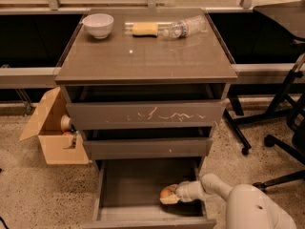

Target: Place orange into bottom drawer

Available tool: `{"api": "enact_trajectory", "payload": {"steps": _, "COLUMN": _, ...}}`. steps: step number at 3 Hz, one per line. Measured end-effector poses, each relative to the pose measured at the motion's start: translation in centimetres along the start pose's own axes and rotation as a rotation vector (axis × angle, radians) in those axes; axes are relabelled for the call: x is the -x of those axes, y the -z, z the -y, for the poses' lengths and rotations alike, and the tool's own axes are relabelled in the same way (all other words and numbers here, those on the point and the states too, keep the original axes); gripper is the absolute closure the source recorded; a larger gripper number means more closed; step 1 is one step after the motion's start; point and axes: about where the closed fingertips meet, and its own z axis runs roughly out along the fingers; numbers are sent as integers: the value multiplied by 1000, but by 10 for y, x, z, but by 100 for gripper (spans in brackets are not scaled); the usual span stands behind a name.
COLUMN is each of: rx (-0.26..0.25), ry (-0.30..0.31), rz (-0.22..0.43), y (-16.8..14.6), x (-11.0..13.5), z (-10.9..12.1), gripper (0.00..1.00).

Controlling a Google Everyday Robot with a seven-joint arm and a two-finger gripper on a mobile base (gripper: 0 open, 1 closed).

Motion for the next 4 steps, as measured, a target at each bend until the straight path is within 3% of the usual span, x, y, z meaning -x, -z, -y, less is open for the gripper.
{"api": "enact_trajectory", "payload": {"steps": 1, "rx": 12, "ry": 15, "rz": 30, "y": 0, "x": 5, "z": 11, "gripper": 19}}
{"api": "enact_trajectory", "payload": {"steps": 2, "rx": 20, "ry": 33, "rz": 40, "y": 1, "x": 11, "z": 10, "gripper": 0}}
{"api": "enact_trajectory", "payload": {"steps": 3, "rx": 21, "ry": 54, "rz": 45, "y": 5, "x": 18, "z": 5, "gripper": 0}}
{"api": "enact_trajectory", "payload": {"steps": 4, "rx": -28, "ry": 119, "rz": 91, "y": 32, "x": 39, "z": -4, "gripper": 0}}
